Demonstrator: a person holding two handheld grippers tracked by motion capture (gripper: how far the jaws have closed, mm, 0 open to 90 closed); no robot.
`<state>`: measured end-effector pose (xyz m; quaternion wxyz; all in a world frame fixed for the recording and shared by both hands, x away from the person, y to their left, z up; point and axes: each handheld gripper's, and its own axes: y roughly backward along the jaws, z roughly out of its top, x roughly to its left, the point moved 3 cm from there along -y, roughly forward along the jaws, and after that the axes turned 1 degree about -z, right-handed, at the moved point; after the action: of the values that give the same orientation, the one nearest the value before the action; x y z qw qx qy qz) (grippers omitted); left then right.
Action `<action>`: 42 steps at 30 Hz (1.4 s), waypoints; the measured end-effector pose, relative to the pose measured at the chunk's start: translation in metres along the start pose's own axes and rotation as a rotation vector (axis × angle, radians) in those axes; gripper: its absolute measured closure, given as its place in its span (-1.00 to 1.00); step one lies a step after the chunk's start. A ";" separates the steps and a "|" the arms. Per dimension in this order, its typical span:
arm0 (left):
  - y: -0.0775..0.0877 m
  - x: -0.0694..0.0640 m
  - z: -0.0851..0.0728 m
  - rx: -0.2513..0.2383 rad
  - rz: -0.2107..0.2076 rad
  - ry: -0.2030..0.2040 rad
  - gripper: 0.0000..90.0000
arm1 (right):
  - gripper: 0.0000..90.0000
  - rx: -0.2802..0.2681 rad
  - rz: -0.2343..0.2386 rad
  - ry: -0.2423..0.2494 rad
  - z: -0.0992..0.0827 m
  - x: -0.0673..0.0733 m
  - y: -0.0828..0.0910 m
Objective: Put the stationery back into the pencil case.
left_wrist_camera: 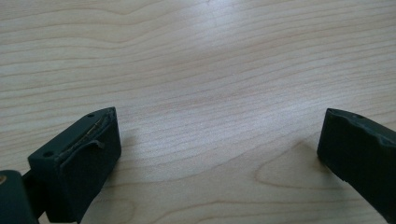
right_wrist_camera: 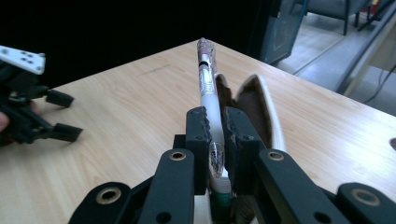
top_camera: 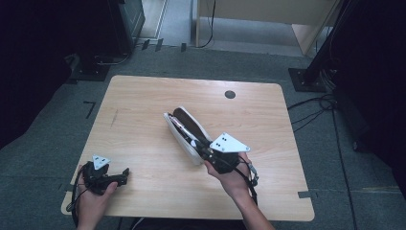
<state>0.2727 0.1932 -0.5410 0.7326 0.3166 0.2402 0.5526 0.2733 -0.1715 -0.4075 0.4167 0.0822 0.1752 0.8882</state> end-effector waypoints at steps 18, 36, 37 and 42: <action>0.000 0.000 0.000 -0.003 0.001 0.001 -1.00 | 0.80 0.172 -0.076 0.027 -0.007 -0.011 -0.037; 0.000 0.000 0.000 -0.004 0.001 0.002 -1.00 | 0.79 0.219 -0.084 0.038 -0.004 -0.008 -0.053; 0.000 0.000 0.000 -0.004 0.001 0.002 -1.00 | 0.79 0.221 -0.085 0.036 -0.004 -0.008 -0.054; 0.000 0.000 0.000 -0.003 0.001 0.002 -1.00 | 0.78 0.220 -0.083 0.036 -0.002 -0.008 -0.061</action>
<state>0.2728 0.1931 -0.5411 0.7326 0.3151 0.2397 0.5536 0.3210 -0.1425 -0.4327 0.4385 0.1041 0.2825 0.8468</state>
